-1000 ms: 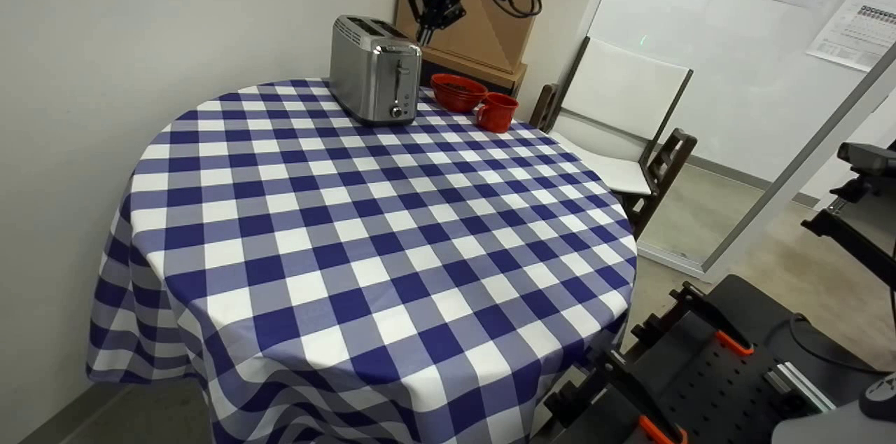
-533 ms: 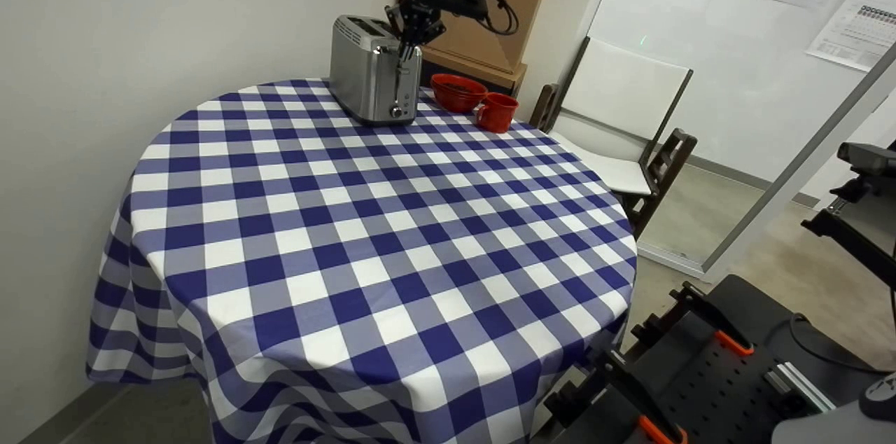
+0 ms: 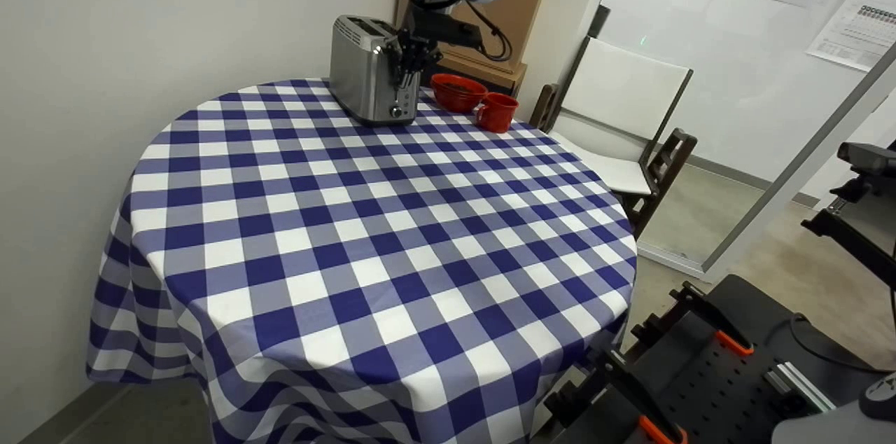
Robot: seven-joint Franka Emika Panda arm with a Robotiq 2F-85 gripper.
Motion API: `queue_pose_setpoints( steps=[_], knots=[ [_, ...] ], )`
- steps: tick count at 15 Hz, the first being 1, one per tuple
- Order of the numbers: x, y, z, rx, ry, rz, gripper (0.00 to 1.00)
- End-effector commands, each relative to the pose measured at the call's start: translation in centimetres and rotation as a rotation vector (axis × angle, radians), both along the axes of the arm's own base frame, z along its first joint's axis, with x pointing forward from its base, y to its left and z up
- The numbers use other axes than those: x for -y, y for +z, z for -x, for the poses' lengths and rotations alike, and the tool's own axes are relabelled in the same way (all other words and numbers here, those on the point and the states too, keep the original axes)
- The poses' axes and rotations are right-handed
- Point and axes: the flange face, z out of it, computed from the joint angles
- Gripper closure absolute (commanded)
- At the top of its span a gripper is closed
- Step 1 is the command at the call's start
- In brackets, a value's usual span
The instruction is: Press down on the press handle on the toaster
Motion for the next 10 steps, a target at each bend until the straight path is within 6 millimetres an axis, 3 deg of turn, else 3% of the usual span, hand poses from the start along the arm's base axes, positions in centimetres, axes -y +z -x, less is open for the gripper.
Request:
queue_pose_setpoints(
  steps=[1, 4, 8, 10],
  knots=[
    [0.1, -4.1, 0.0, -0.040, 0.013, 0.016, 1.00],
    [-0.1, -6.5, 0.3, -0.069, 0.010, 0.020, 1.00],
    [-0.3, -5.4, 0.0, -0.076, 0.005, 0.005, 1.00],
    [-0.3, -3.7, -0.1, -0.095, -0.026, -0.041, 1.00]
  ],
)
